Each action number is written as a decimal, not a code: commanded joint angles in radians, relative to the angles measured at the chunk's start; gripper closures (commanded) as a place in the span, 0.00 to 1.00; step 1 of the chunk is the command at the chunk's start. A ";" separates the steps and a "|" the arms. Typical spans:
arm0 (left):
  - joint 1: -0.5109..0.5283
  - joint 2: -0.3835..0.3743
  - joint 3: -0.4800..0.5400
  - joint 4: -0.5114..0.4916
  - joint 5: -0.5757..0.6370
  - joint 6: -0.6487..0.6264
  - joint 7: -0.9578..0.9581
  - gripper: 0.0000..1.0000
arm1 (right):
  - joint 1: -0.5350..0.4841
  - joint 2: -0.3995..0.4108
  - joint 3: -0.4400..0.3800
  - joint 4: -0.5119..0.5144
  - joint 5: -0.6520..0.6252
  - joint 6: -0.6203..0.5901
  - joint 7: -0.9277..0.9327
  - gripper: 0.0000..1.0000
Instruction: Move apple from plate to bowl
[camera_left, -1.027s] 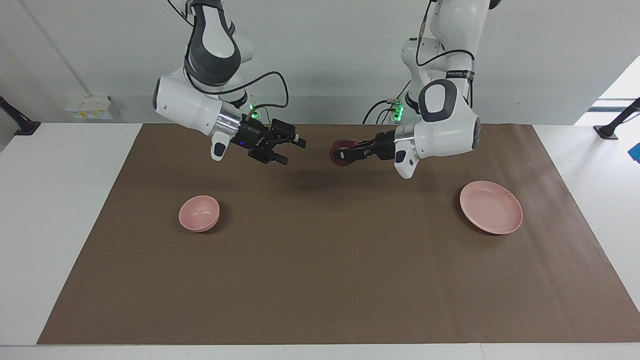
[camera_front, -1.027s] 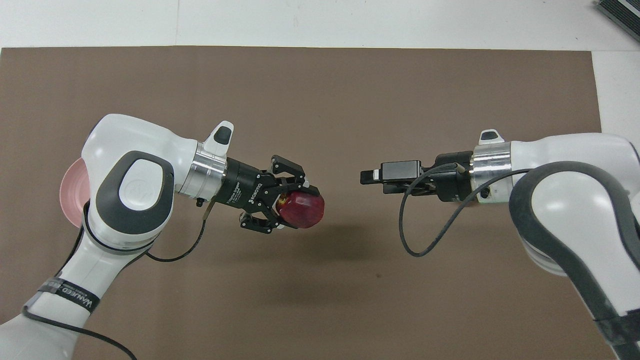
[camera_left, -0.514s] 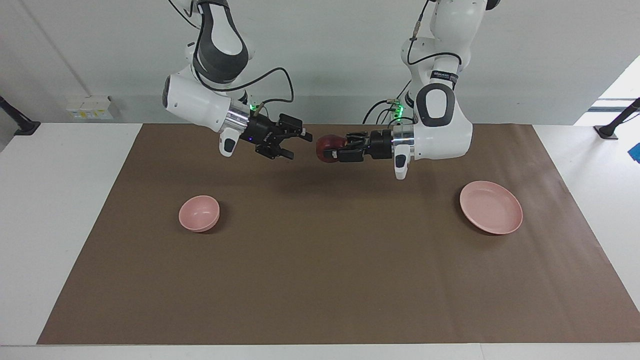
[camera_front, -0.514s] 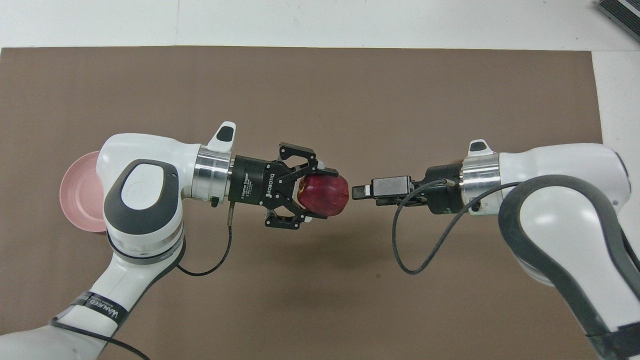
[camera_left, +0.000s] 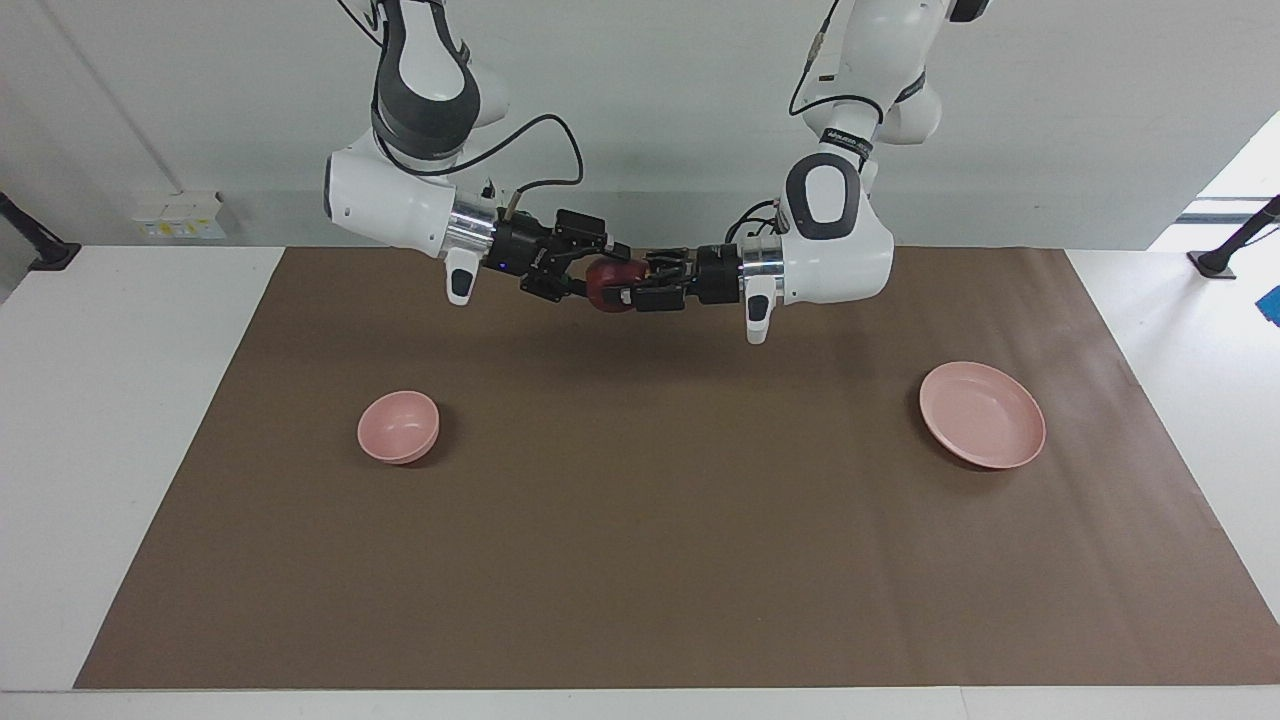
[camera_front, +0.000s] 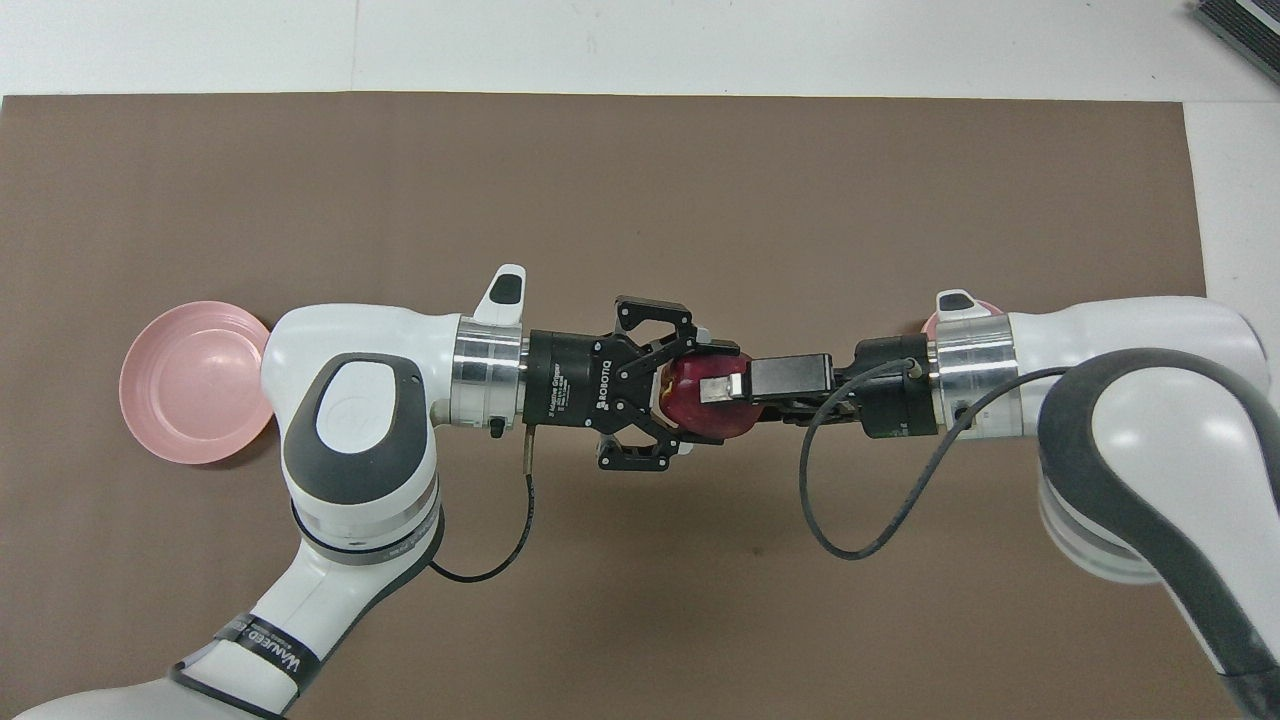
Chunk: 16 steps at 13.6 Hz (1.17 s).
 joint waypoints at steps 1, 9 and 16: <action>-0.011 -0.033 -0.015 -0.027 -0.052 0.024 -0.007 1.00 | -0.014 -0.026 0.001 -0.027 0.030 -0.029 -0.019 0.00; -0.012 -0.047 -0.043 -0.038 -0.069 0.055 -0.005 1.00 | -0.014 -0.026 0.001 -0.026 0.017 -0.029 -0.025 0.63; -0.002 -0.062 -0.038 -0.065 -0.052 0.107 0.085 0.00 | -0.035 -0.011 -0.002 -0.001 -0.035 -0.073 -0.019 1.00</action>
